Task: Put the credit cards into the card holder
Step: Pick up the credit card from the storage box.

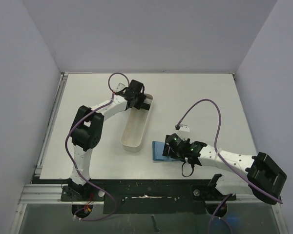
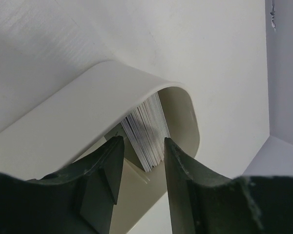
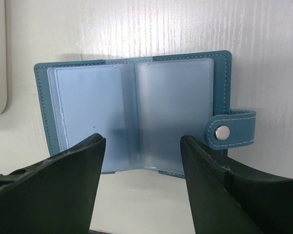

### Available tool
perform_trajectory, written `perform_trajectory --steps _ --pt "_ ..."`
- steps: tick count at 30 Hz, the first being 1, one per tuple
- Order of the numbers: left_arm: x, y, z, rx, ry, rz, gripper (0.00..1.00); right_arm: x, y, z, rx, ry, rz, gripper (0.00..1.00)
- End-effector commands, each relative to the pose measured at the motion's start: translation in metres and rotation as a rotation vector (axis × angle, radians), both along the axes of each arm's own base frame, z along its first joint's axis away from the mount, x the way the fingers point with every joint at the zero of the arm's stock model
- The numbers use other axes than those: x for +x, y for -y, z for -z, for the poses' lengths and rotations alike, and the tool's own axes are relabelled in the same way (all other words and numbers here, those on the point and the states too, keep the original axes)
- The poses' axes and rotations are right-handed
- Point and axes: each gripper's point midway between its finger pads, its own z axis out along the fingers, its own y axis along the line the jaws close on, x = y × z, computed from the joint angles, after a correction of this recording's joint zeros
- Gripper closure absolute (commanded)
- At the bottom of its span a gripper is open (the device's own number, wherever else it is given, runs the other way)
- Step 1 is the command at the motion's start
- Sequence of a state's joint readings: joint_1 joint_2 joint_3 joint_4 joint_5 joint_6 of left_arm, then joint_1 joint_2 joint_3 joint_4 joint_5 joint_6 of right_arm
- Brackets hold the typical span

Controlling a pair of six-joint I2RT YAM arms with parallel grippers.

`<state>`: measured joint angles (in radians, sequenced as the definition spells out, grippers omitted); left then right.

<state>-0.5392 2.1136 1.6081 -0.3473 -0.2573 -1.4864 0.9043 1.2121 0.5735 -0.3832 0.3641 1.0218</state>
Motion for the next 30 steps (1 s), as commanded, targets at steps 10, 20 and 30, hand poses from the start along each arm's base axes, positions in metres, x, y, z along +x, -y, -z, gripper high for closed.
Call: perform_trajectory --steps 10,20,30 --pt "0.006 -0.007 0.019 -0.003 -0.003 -0.033 0.62 0.005 0.004 -0.008 0.009 0.05 0.029 0.36" --pt "0.011 -0.01 0.014 0.013 0.029 -0.033 0.76 0.006 0.005 -0.01 0.011 0.055 0.034 0.36" --pt "0.017 -0.009 -0.006 0.013 0.083 -0.024 0.79 0.005 0.005 -0.009 0.01 0.055 0.033 0.36"
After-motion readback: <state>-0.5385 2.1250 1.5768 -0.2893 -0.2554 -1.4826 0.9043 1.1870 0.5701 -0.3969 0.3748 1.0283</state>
